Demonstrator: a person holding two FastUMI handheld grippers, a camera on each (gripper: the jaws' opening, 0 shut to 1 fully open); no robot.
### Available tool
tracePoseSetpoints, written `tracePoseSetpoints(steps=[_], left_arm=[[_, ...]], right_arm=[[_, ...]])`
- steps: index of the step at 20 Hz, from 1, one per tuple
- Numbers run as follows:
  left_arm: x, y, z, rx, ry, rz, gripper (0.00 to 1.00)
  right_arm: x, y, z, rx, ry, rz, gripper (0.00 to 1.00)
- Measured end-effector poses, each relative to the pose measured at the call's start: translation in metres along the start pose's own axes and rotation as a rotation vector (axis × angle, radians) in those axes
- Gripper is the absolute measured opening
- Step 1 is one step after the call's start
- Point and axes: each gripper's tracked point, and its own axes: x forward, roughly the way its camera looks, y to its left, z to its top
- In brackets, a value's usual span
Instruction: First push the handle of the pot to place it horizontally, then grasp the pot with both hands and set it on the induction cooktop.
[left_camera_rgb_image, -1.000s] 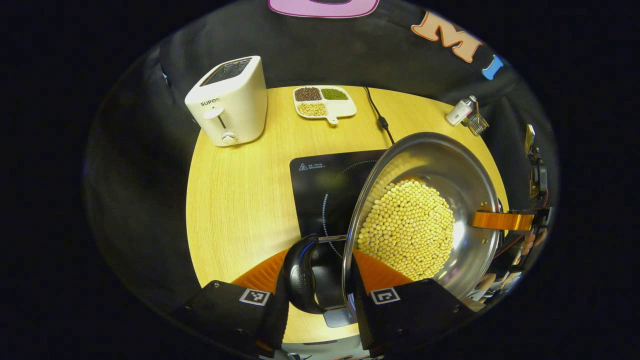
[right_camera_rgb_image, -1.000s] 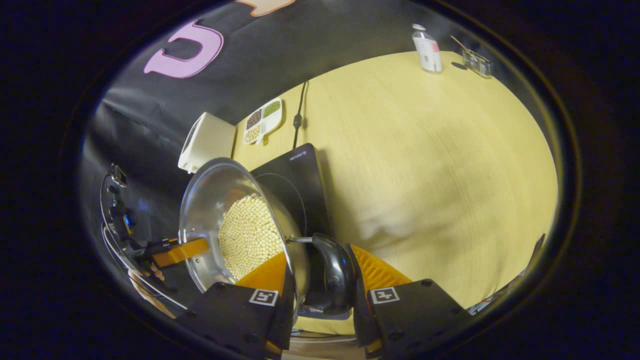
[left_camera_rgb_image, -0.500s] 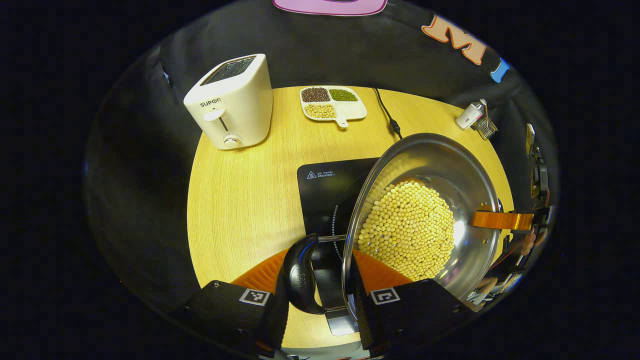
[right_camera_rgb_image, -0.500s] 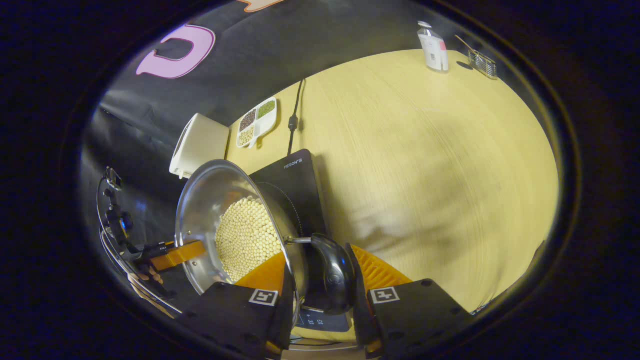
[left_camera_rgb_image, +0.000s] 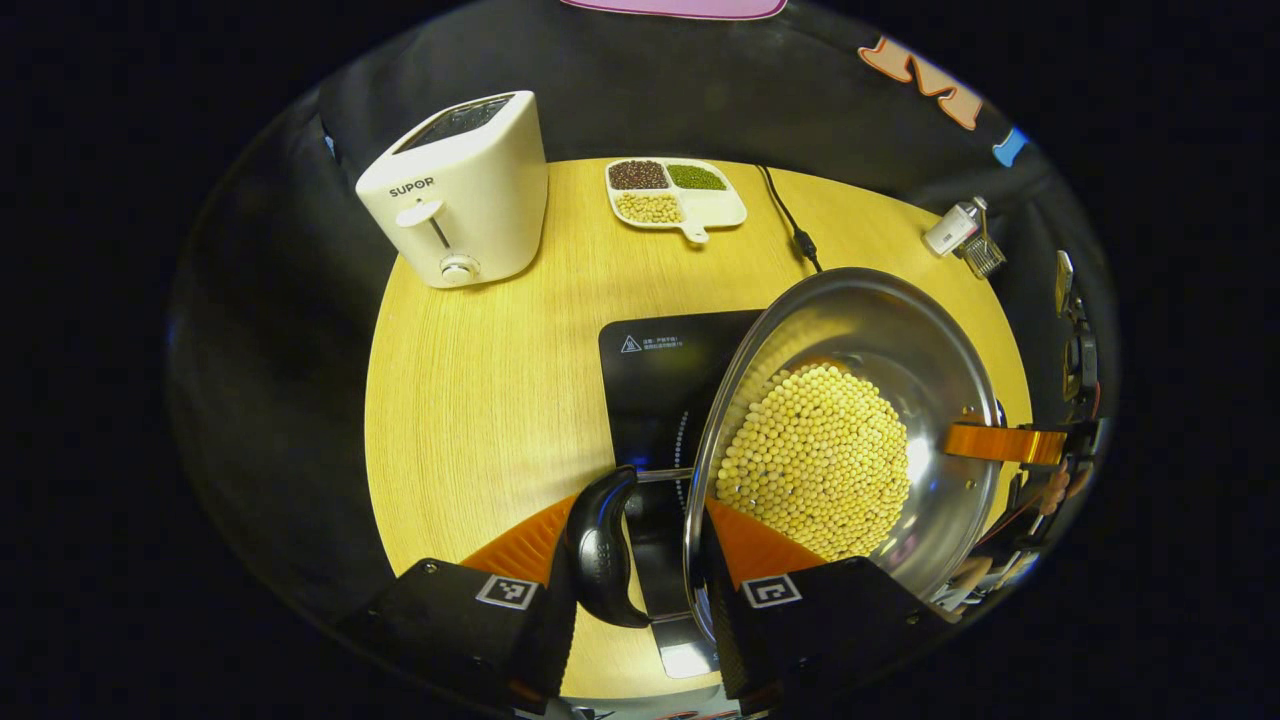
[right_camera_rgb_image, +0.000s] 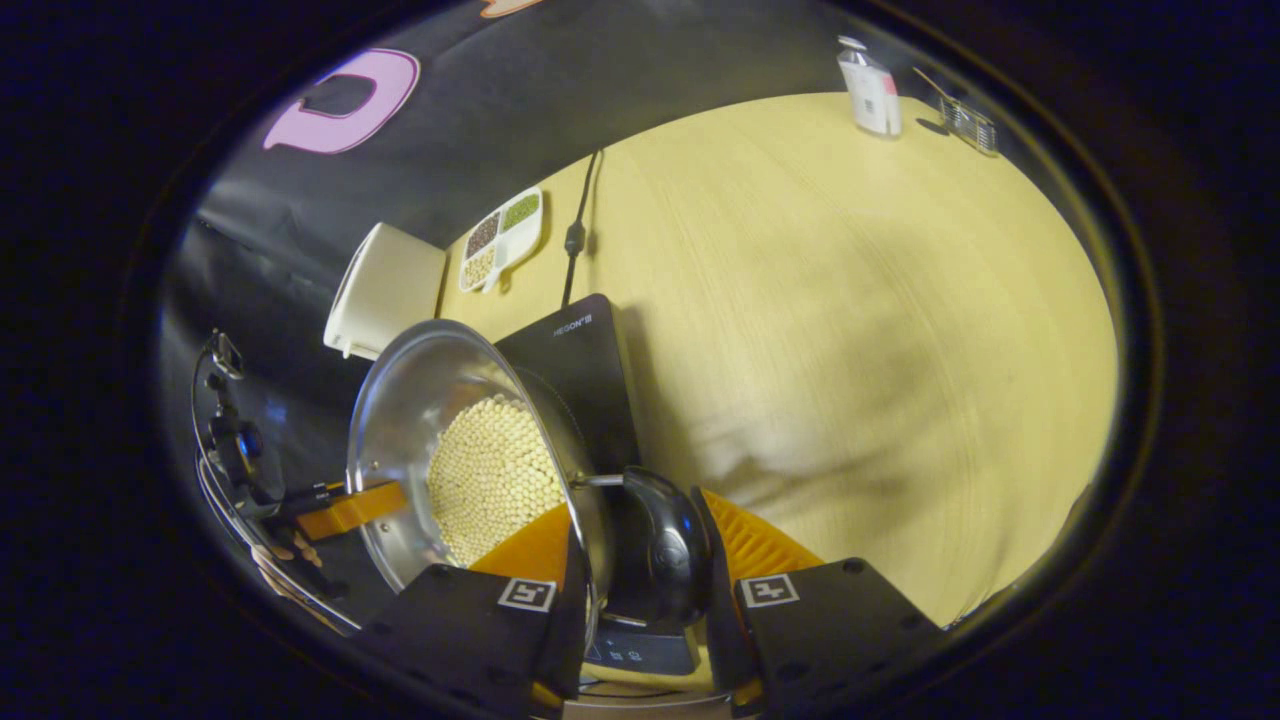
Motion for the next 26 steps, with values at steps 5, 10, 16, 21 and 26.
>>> tracePoseSetpoints(steps=[5, 10, 16, 21, 26], left_arm=[[0.001, 0.001, 0.000, -0.013, -0.001, -0.004, 0.61], [0.001, 0.002, -0.003, -0.024, -0.001, -0.012, 0.61], [0.002, 0.006, -0.001, -0.030, -0.023, 0.036, 0.67], [-0.016, 0.006, 0.028, 0.016, -0.156, 0.120, 0.97], [-0.030, -0.009, 0.026, 0.002, -0.181, 0.139, 1.00]], right_arm=[[0.001, 0.000, 0.003, -0.022, -0.013, 0.008, 0.46], [0.000, 0.002, 0.003, -0.032, -0.018, 0.015, 0.46], [-0.004, 0.011, -0.003, -0.031, -0.007, 0.073, 0.52], [-0.017, 0.010, 0.002, -0.071, -0.069, 0.099, 0.94], [-0.051, 0.001, 0.014, -0.057, -0.160, 0.098, 0.94]])
